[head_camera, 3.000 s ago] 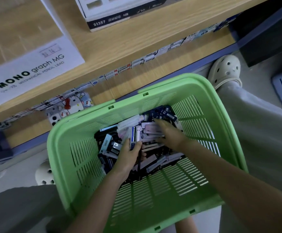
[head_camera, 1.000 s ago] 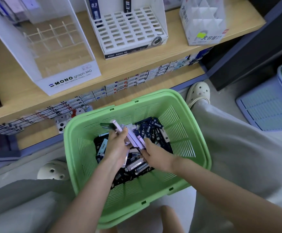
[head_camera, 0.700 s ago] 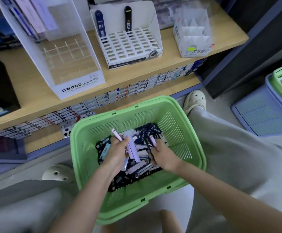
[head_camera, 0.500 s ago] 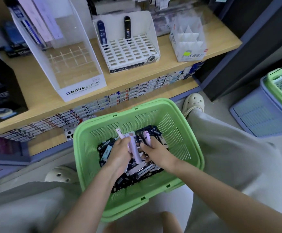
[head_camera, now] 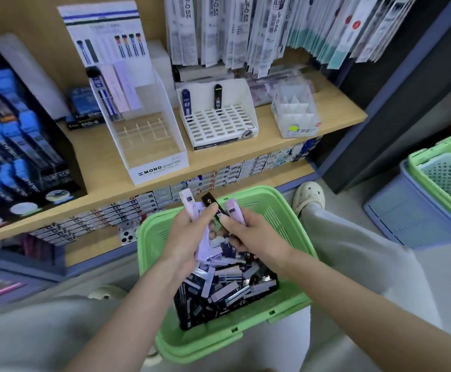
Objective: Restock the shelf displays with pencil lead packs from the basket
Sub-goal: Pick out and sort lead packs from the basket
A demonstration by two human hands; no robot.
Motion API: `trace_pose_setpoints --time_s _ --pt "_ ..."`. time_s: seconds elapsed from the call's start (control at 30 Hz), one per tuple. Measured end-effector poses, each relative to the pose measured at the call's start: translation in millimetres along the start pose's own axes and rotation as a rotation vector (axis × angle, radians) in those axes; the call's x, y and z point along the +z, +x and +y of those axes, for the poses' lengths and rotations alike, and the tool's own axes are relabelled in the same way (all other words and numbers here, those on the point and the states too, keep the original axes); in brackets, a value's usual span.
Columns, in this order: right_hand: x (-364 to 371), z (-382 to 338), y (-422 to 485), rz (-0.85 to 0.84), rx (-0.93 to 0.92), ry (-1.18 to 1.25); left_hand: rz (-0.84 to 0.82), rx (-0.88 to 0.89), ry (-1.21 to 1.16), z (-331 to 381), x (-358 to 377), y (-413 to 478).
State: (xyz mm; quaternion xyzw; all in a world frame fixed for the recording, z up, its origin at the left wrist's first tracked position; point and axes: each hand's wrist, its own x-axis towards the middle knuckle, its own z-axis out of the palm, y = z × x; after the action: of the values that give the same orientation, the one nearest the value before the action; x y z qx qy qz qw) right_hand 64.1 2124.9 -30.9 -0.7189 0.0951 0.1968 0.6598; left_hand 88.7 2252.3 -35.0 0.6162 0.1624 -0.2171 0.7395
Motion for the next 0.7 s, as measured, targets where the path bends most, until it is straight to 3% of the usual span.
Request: trace_pose_setpoints --time_s 0.17,0.3,0.5,0.7 --pt "-5.7 -33.6 -8.6 0.013 0.039 0.283 0.041 0.075 -0.080 40.2 -11.5 -8.8" --pt "-8.4 -55.1 -5.8 0.158 -0.108 0.074 0.010 0.067 -0.055 62.9 -18.8 -11.1" --pt "-14.7 -89.2 17.9 0.315 -0.290 -0.019 -0.096 0.088 0.095 78.9 -17.4 1.4" --pt "-48.9 -136.1 63.0 0.523 -0.476 -0.290 -0.091 0.120 -0.057 106.8 -11.3 35.0"
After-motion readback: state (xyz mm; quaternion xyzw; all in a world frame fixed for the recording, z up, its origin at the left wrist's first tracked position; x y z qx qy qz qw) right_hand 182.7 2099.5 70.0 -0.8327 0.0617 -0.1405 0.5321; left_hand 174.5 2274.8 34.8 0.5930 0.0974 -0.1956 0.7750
